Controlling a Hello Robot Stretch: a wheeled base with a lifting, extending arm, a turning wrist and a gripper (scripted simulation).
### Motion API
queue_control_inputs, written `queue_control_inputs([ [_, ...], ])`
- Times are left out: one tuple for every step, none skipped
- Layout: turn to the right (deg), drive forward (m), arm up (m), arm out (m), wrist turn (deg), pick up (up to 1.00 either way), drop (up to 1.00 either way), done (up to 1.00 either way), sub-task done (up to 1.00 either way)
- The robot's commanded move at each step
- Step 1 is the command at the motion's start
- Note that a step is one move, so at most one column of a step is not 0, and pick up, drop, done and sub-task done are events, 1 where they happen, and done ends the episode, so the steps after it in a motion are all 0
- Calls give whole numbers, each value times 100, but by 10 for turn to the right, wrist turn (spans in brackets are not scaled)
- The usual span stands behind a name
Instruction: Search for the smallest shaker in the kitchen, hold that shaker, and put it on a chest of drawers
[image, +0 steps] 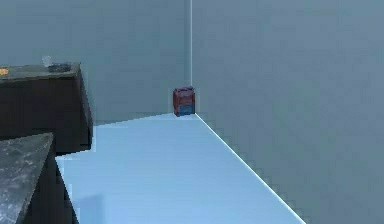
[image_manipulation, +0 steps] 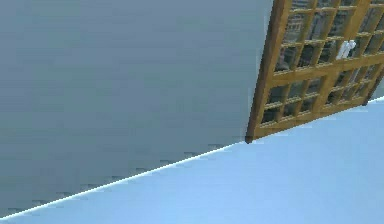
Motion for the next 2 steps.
queue_control_inputs([
  [-450,0,0,0,0,0,0,0,0],
  [-450,0,0,0,0,0,0,0,0],
])
